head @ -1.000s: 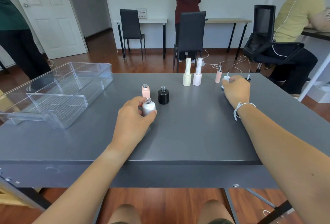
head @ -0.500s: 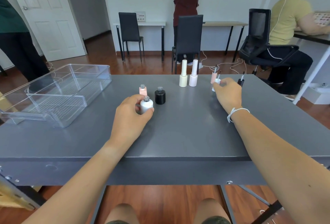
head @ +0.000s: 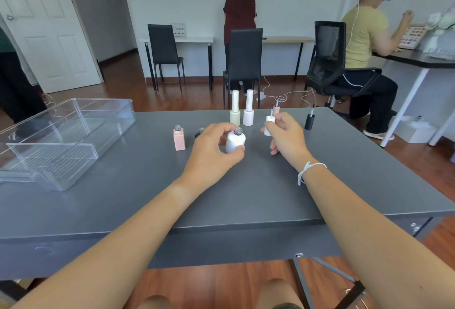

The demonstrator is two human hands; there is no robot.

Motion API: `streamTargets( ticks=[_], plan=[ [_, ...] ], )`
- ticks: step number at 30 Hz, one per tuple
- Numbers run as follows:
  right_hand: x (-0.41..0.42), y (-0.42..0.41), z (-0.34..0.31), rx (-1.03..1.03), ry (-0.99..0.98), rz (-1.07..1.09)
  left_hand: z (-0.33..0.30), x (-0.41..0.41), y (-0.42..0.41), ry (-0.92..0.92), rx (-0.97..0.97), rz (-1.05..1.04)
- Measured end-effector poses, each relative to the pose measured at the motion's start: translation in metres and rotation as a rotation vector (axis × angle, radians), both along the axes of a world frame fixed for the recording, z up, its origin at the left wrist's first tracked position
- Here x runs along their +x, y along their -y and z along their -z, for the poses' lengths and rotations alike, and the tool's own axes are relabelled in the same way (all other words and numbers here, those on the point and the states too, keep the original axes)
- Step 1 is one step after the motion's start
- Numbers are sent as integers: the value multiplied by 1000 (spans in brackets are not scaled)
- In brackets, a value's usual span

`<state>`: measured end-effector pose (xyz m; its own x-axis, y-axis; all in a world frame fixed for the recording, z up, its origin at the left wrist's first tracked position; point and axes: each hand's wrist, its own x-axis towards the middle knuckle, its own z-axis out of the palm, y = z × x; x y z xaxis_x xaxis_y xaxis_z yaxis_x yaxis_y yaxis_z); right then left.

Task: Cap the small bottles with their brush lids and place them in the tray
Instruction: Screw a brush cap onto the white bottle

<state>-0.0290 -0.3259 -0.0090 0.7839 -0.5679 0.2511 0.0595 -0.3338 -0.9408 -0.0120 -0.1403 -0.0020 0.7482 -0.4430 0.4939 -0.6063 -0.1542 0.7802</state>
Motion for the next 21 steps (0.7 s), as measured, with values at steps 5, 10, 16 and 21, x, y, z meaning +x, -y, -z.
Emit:
streamTargets(
  ticks=[5,10,16,21],
  plan=[
    [-6,3,-8,117,50,-130,5,11,15,-14,21,72],
    [-8,8,-14,266,131,-263,7,23,24,-90,-5,55],
    [-8,6,-17,246,123,-313,18,30,30,-150,26,45],
    [-10,5,-18,244,108,-351,19,32,29,-206,-35,17]
  ],
)
